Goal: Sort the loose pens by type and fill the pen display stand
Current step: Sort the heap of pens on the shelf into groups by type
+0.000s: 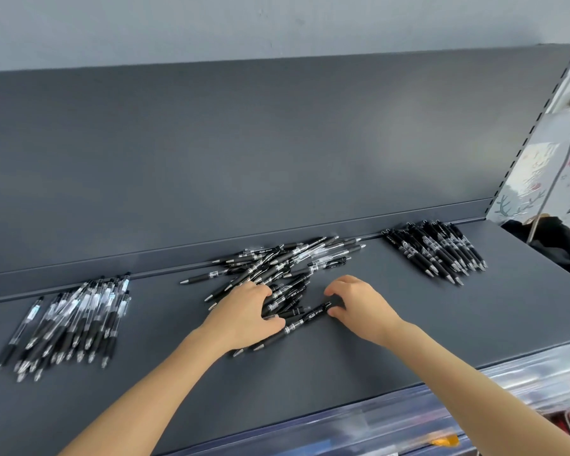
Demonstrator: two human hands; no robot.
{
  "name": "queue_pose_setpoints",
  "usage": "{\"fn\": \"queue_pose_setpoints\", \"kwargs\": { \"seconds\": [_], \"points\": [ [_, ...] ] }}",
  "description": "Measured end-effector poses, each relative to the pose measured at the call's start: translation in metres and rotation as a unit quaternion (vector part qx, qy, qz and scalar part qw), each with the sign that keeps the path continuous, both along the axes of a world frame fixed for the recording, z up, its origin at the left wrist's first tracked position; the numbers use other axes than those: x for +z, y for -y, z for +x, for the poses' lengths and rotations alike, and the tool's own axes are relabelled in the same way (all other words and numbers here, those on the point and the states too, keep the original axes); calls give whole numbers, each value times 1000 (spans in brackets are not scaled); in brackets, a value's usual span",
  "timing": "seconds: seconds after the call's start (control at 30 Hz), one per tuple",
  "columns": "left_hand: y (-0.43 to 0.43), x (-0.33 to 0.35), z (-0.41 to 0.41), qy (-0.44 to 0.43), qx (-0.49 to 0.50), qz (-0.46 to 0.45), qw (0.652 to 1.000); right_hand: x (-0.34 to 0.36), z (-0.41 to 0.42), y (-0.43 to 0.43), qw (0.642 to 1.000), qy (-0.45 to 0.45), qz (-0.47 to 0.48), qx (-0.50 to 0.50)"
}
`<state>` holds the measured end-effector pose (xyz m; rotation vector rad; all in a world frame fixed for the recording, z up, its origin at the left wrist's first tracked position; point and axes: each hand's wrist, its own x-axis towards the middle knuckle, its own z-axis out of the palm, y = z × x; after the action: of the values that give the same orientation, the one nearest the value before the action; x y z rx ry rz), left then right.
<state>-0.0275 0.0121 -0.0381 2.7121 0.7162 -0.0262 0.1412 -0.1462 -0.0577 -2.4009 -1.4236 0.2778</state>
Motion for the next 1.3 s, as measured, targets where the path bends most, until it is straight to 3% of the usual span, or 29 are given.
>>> {"fn": "queue_pose_setpoints", "kwargs": {
  "seconds": [0.5,0.77,0.87,1.0,1.13,1.3],
  "points": [
    [15,0,37,-92,-8,48,995,-1,8,6,989,-84,63,-100],
    [-3,0,29,-18,39,0,999,2,12,3,990,-88,48,-96],
    [-24,3,16,31,105,-39,993,2,3,-5,996,-50,38,-63],
    [-51,5,-4,93,191,-71,975,-4,-27,-34,998,27,6,60],
    [-67,5,-24,101,229,-93,964,-1,-55,-74,982,96,-25,160],
    [-70,-1,-38,130,258,-123,949,0,-79,-110,977,95,-81,172]
  ]
}}
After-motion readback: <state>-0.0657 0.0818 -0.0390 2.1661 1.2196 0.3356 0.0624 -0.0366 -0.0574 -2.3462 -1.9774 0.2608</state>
